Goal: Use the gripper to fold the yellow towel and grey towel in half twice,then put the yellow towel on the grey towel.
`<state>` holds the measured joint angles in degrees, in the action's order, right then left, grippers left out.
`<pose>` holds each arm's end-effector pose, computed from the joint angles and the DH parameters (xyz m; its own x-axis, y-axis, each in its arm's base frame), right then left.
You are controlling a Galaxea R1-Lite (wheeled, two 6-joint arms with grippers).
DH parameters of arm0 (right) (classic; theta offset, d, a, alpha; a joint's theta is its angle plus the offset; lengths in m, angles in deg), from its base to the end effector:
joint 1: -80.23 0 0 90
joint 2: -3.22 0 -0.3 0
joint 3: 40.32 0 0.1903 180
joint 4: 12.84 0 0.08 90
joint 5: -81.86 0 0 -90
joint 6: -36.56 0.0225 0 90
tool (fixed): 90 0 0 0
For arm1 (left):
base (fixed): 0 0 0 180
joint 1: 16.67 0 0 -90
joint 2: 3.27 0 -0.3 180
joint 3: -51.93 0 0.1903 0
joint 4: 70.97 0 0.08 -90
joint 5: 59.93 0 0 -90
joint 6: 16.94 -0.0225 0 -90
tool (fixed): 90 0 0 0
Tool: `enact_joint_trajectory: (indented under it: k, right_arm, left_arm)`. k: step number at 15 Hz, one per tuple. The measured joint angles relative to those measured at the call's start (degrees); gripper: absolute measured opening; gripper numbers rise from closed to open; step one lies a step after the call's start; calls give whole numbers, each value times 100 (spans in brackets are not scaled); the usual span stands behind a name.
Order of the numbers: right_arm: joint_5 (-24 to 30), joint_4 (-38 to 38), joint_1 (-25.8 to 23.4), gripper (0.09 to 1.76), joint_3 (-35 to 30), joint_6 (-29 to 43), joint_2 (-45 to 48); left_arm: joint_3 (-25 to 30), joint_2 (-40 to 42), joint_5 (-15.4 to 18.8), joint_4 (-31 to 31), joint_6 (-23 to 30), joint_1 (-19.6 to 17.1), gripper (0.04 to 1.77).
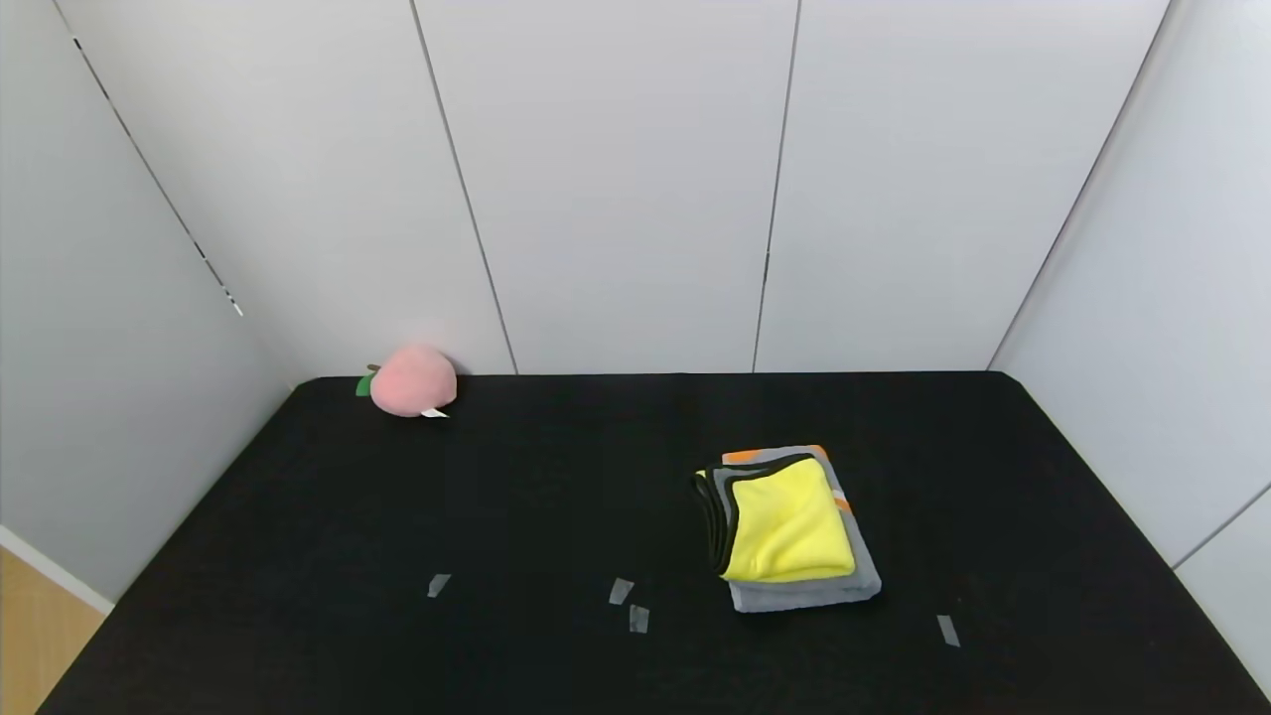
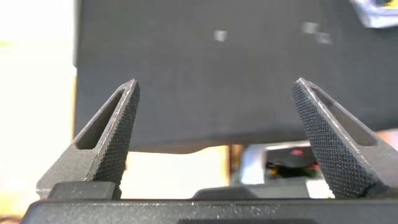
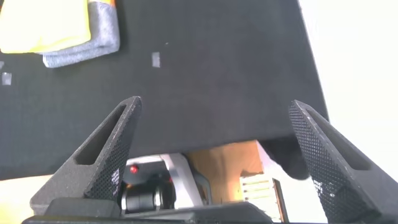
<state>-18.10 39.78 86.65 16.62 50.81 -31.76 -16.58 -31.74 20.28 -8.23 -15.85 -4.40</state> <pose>0.0189 -0.0018 0.1911 0.8613 -0.0771 -0.5023 0.1613 0.9788 0.1263 -0.0224 0.0088 0.2260 0.9245 -0.0270 -0.3803 0.0490 0.9976 0.0481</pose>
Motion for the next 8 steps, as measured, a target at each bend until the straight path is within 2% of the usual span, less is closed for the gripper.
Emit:
enact_joint_trajectory:
  k: [3, 4, 5, 8]
  right_arm:
    - [20, 514, -121, 170, -17, -95, 833]
    - [68, 723, -157, 170, -20, -117, 1106]
    - [148, 944, -208, 171, -20, -134, 1370]
    - [495, 1415, -490, 171, -20, -399, 2144]
  left_arm:
    - [-4, 667, 1485, 343, -76, -784, 172]
    - [-15, 895, 1903, 518, -90, -937, 172]
    - [-20, 1115, 2180, 725, -77, -1025, 172]
    - [217, 1563, 2305, 791, -49, -1130, 172]
